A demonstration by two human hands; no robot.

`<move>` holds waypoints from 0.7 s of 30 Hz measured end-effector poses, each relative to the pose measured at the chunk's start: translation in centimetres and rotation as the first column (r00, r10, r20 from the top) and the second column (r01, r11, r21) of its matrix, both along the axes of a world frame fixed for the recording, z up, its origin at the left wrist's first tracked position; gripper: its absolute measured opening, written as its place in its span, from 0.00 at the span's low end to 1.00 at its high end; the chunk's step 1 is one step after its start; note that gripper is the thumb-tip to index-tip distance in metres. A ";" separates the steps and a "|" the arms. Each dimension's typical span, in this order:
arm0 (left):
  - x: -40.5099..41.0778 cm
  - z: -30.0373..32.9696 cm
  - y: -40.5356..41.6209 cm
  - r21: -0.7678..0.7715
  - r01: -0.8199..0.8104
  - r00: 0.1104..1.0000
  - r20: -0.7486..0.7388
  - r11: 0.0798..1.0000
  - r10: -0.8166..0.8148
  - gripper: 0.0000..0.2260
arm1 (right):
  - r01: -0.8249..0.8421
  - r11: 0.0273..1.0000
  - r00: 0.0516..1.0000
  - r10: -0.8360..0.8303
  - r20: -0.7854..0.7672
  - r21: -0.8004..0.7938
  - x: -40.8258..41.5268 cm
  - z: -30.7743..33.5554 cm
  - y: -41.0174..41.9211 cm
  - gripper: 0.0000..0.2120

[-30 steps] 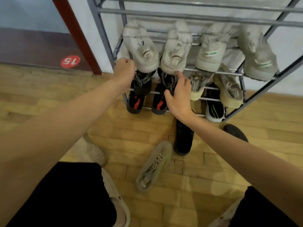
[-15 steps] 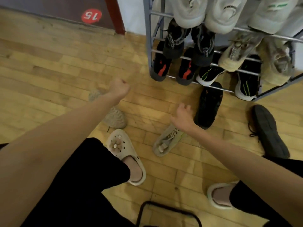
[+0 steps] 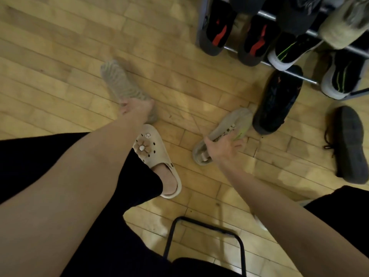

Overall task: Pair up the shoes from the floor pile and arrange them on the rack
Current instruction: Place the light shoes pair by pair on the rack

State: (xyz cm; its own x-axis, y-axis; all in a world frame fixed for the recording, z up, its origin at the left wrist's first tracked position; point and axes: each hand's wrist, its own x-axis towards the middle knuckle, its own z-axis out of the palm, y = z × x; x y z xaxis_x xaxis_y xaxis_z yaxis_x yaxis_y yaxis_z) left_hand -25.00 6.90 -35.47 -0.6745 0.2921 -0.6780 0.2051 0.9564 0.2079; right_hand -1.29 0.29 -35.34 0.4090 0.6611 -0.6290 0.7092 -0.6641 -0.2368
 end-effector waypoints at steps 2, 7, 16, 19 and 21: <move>0.7 0.4 0.0 -0.043 -0.030 0.999 -0.016 0.999 0.029 0.52 | -0.011 1.000 0.998 0.012 0.067 -0.011 -0.7 -0.8 -0.1 0.56; 1.2 0.2 0.1 -0.039 -0.054 0.998 -0.041 0.998 0.052 0.52 | 0.114 0.992 0.993 -0.112 0.044 -0.051 -1.1 -1.9 0.2 0.55; 1.9 2.8 0.9 0.237 -0.305 0.952 0.049 0.923 0.302 0.42 | 0.053 0.998 0.996 -0.054 -0.065 -0.020 2.3 -1.6 -0.5 0.50; 3.7 5.2 1.1 0.221 -0.067 0.991 -0.096 0.973 0.090 0.37 | 0.046 0.998 0.992 -0.041 -0.122 0.034 4.3 -0.6 -0.8 0.47; 5.2 7.1 1.0 0.170 0.150 0.975 -0.189 0.974 -0.117 0.37 | 0.040 0.996 0.989 -0.027 -0.148 0.084 5.6 0.4 -0.9 0.45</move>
State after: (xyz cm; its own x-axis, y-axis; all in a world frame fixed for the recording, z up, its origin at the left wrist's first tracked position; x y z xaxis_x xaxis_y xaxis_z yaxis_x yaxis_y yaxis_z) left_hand -19.76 7.87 -28.40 -0.7255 0.4948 -0.4784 0.3774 0.8673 0.3247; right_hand 4.29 -0.60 -34.96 0.3392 0.7033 -0.6248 0.6403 -0.6592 -0.3943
